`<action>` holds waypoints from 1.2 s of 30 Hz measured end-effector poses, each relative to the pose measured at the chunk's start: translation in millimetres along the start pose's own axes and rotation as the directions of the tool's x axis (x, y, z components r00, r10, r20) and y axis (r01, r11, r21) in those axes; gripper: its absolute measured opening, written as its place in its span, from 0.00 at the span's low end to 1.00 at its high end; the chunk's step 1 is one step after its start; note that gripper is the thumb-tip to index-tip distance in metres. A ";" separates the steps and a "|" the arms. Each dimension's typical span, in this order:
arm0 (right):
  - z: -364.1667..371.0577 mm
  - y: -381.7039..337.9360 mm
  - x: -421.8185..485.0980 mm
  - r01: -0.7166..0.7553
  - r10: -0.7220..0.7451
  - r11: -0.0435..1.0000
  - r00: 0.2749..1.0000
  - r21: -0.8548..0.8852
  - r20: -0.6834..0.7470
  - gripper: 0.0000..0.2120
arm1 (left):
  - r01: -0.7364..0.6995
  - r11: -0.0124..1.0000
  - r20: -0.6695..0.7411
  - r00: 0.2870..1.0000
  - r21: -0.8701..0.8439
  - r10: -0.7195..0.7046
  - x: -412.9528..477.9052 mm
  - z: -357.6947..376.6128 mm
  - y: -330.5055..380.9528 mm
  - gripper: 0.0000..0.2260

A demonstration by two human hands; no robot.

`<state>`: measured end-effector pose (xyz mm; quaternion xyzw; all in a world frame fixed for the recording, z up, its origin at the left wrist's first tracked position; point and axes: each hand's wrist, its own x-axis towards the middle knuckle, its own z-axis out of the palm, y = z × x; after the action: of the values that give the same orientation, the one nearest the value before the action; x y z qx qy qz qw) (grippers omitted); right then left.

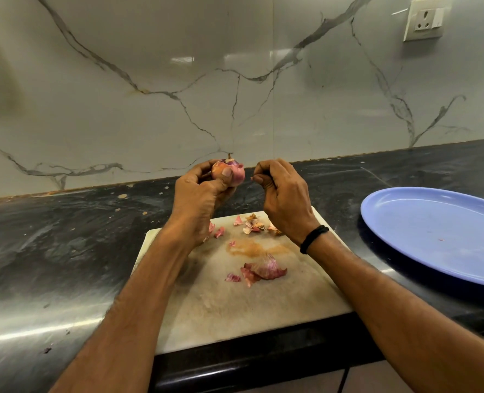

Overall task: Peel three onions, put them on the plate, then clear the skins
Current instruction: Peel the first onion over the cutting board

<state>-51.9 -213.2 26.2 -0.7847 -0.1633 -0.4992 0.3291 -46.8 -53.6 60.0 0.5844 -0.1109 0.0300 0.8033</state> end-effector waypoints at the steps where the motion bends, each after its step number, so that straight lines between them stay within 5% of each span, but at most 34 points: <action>1: -0.4 -0.2 -0.1 -0.007 0.007 1.000 1.000 0.006 0.000 0.02 | 0.001 1.000 -0.008 1.000 -0.014 -0.001 1.0 -1.2 1.2 0.12; 7: -3.0 -4.9 0.3 -0.026 0.026 0.998 1.000 0.056 0.004 0.11 | -0.008 0.999 0.051 0.999 0.036 0.006 1.8 -2.3 -0.3 0.14; 13: -1.7 -5.3 1.1 -0.017 0.017 0.997 1.000 0.075 -0.008 0.06 | -0.049 0.994 0.137 0.990 0.099 0.036 -2.4 -1.2 -1.5 0.27; 23: 1.8 -0.5 -0.8 0.001 -0.001 1.000 1.000 -0.006 0.001 0.04 | -0.017 0.995 0.107 0.994 0.096 0.007 -5.7 2.0 1.7 0.24; 30: 1.6 0.5 -1.9 -0.008 0.008 1.000 1.000 -0.002 0.024 0.03 | 0.006 1.000 0.030 1.000 -0.018 -0.005 -0.6 -2.3 5.9 0.10; 36: -0.3 -4.3 -1.3 -0.027 0.022 0.998 0.997 0.065 0.080 0.21 | 0.012 1.000 0.083 0.996 0.015 -0.013 -5.1 -0.4 7.6 0.13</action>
<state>-55.2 -210.1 26.7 -0.7945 -0.1828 -0.4582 0.3542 -53.1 -50.4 65.9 0.5918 -0.1404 0.0015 0.7938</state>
